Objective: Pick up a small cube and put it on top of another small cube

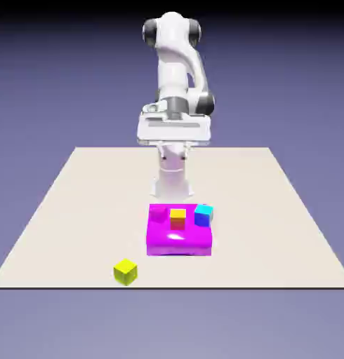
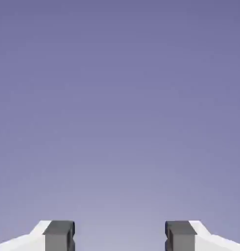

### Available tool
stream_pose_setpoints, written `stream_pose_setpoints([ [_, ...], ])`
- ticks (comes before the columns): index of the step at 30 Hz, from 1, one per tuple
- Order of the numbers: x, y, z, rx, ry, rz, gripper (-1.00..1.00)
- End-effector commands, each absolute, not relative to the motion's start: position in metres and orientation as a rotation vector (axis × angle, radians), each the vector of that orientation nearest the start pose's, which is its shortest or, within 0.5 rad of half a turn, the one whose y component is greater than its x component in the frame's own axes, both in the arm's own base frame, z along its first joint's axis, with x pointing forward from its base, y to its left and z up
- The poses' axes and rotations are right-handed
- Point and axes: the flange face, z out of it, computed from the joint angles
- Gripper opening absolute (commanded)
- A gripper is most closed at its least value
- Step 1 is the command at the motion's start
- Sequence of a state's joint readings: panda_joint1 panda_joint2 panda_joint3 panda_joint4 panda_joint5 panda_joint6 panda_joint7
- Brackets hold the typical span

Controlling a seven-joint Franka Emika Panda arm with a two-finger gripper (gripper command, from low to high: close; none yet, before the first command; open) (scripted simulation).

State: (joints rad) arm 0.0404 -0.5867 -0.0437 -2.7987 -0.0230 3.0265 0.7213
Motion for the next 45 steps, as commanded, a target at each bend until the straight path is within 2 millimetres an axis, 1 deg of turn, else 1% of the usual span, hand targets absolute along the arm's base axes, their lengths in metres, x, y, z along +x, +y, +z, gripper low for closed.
stream_pose_setpoints([
  [1, 0.389, -0.004, 0.477, -2.479, 0.887, -1.077, 0.00],
  [7, 0.385, -0.035, 0.521, -2.460, 0.739, -1.160, 0.00],
  [10, 0.382, -0.055, 0.537, -2.450, 0.673, -1.192, 0.00],
  [13, 0.380, -0.076, 0.549, -2.439, 0.614, -1.217, 0.00],
  [16, 0.379, -0.099, 0.555, -2.431, 0.560, -1.235, 0.00],
  [19, 0.380, -0.123, 0.556, -2.424, 0.510, -1.243, 0.00],
  [22, 0.382, -0.148, 0.551, -2.421, 0.463, -1.242, 0.00],
  [24, 0.385, -0.164, 0.544, -2.421, 0.434, -1.236, 0.00],
  [26, 0.388, -0.180, 0.534, -2.423, 0.405, -1.225, 0.00],
  [29, 0.395, -0.202, 0.513, -2.430, 0.361, -1.200, 0.00],
  [31, 0.401, -0.215, 0.496, -2.436, 0.331, -1.177, 0.00],
  [34, 0.411, -0.231, 0.465, -2.449, 0.284, -1.133, 0.00],
  [37, 0.422, -0.243, 0.428, -2.465, 0.232, -1.078, 0.00],
  [40, 0.433, -0.250, 0.386, -2.483, 0.175, -1.011, 0.00],
  [45, 0.449, -0.250, 0.304, -2.515, 0.062, -0.876, 0.00],
])
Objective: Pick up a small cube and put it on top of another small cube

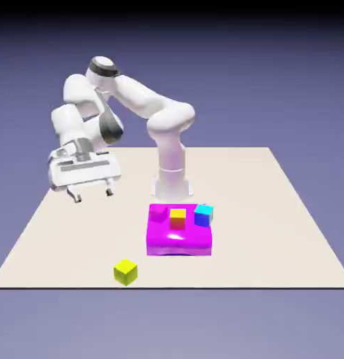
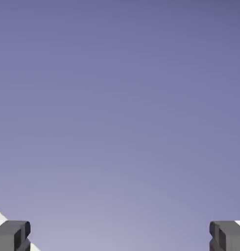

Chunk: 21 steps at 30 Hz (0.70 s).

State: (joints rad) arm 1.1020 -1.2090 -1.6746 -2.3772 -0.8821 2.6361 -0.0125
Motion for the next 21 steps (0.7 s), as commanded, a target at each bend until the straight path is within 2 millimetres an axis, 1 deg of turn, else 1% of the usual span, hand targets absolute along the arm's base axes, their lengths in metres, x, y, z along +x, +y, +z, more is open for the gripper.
stream_pose_setpoints([
  [1, 0.451, -0.248, 0.287, -2.521, 0.037, -0.845, 0.00],
  [4, 0.455, -0.237, 0.232, -2.536, -0.046, -0.746, 0.00],
  [7, 0.455, -0.222, 0.176, -2.547, -0.140, -0.637, 0.00],
  [8, 0.454, -0.217, 0.162, -2.549, -0.164, -0.609, 0.00],
  [9, 0.454, -0.217, 0.162, -2.549, -0.164, -0.609, 0.00],
  [13, 0.473, -0.193, 0.105, -2.549, -0.163, -0.609, 0.00],
  [14, 0.474, -0.192, 0.103, -2.549, -0.164, -0.609, 0.00],
  [15, 0.474, -0.192, 0.103, -2.549, -0.164, -0.609, -1.00],
  [16, 0.474, -0.192, 0.103, -2.549, -0.164, -0.609, -1.00],
  [20, 0.455, -0.216, 0.160, -2.549, -0.163, -0.609, -1.00],
  [21, 0.455, -0.217, 0.174, -2.552, -0.205, -0.610, -1.00],
])
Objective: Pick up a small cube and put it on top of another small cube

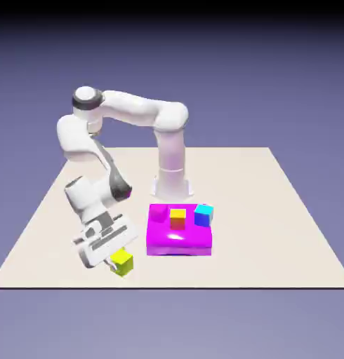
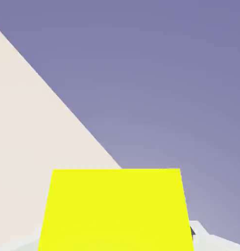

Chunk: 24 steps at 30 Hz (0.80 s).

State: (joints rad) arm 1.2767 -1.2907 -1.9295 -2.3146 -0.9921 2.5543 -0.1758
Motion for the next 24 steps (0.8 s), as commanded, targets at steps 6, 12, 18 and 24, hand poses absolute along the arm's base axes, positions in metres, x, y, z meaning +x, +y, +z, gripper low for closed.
stream_pose_setpoints([
  [6, 0.452, -0.200, 0.250, -2.545, -0.521, -0.586, -1.00],
  [12, 0.443, -0.156, 0.302, -2.476, -0.850, -0.508, -1.00],
  [18, 0.426, -0.095, 0.326, -2.339, -1.151, -0.382, -1.00],
  [24, 0.400, -0.028, 0.321, -2.139, -1.381, -0.233, -1.00],
])
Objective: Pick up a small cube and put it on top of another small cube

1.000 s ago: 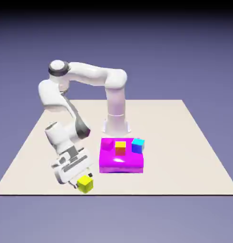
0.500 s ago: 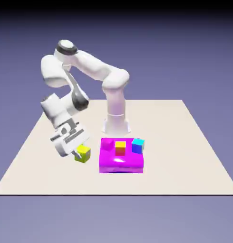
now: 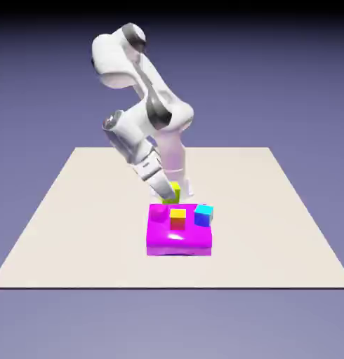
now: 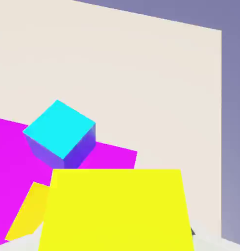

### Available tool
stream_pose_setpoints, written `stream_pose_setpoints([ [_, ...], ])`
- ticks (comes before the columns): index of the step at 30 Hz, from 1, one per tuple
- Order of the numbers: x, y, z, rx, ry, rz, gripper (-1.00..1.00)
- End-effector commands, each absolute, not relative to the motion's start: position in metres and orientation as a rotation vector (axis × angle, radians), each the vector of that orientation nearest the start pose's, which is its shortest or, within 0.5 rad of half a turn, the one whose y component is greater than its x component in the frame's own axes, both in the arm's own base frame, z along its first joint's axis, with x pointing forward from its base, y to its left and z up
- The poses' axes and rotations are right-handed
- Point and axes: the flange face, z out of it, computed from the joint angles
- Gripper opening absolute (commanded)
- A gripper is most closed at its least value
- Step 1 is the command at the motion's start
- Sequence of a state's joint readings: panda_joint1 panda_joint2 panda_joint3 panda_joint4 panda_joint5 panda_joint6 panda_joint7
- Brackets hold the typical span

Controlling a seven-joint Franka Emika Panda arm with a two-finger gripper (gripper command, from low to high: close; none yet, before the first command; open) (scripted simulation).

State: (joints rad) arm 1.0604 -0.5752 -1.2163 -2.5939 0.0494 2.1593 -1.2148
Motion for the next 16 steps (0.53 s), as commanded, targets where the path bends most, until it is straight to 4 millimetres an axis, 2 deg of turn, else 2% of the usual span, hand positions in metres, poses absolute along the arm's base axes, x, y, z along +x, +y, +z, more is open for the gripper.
stream_pose_setpoints([
  [1, 0.395, -0.018, 0.318, -2.101, -1.410, -0.208, -1.00],
  [5, 0.371, 0.024, 0.298, -1.943, -1.497, -0.114, -1.00],
  [7, 0.371, 0.024, 0.298, -1.941, -1.498, -0.113, -1.00],
  [12, 0.356, 0.050, 0.244, -1.938, -1.496, -0.114, -1.00],
  [13, 0.355, 0.052, 0.239, -1.941, -1.498, -0.113, -1.00],
  [14, 0.355, 0.052, 0.239, -1.941, -1.498, -0.113, 1.00],
  [15, 0.355, 0.052, 0.239, -1.941, -1.498, -0.113, 1.00],
  [16, 0.358, 0.048, 0.249, -1.934, -1.495, -0.114, 1.00],
])
